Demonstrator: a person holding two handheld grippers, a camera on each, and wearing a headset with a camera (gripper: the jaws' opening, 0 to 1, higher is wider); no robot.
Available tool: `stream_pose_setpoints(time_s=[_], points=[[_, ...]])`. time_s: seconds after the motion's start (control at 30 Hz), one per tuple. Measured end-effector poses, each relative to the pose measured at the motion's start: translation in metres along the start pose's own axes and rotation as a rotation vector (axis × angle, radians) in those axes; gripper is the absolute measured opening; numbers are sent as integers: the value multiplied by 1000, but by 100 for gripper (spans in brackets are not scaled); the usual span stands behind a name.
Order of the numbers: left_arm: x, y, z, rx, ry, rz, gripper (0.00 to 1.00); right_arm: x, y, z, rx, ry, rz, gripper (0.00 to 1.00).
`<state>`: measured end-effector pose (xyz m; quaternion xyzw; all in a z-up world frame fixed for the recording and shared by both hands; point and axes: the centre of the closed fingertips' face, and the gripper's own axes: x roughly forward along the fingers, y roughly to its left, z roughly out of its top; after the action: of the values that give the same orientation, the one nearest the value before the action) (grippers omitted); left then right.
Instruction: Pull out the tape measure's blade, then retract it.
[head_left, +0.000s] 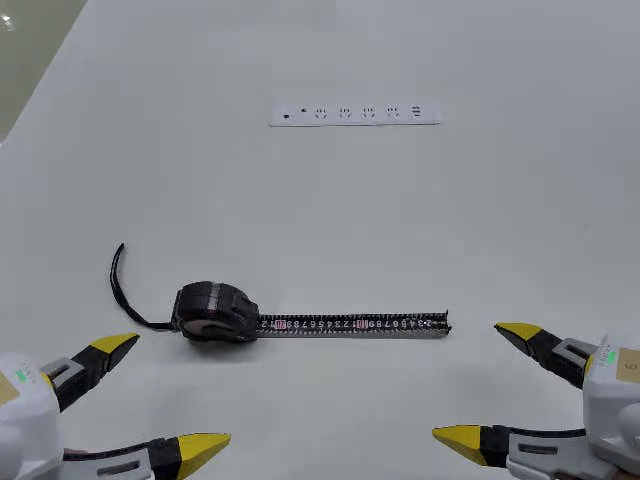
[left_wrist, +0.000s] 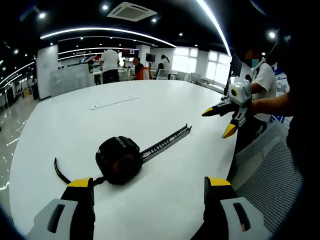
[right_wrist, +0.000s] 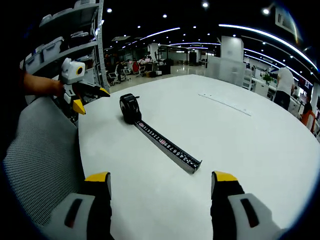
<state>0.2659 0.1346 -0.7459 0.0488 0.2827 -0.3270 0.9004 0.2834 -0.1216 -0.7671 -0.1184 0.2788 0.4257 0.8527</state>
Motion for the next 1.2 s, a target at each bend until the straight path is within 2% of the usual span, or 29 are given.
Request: stream_pose_setpoints(time_s=[0.2, 0.27, 0.4, 0.53, 0.83, 1.2], points=[[1, -4, -2, -7, -3, -3, 96, 2, 9, 3, 23, -14, 12, 90], [1, -4, 0, -19, -17, -1, 100, 2, 9, 4, 29, -20, 5, 94], [3, -6, 2, -26, -26, -2, 100, 0, 10, 6, 56, -35, -7, 98], [4, -7, 7, -48, -56, 4, 100, -1, 12, 6, 75, -40, -7, 100], [3, -5, 10, -62, -74, 22, 100, -1, 14, 7, 88, -42, -7, 100], [2, -3, 11, -63, -76, 45, 100, -1, 14, 7, 84, -41, -5, 100]])
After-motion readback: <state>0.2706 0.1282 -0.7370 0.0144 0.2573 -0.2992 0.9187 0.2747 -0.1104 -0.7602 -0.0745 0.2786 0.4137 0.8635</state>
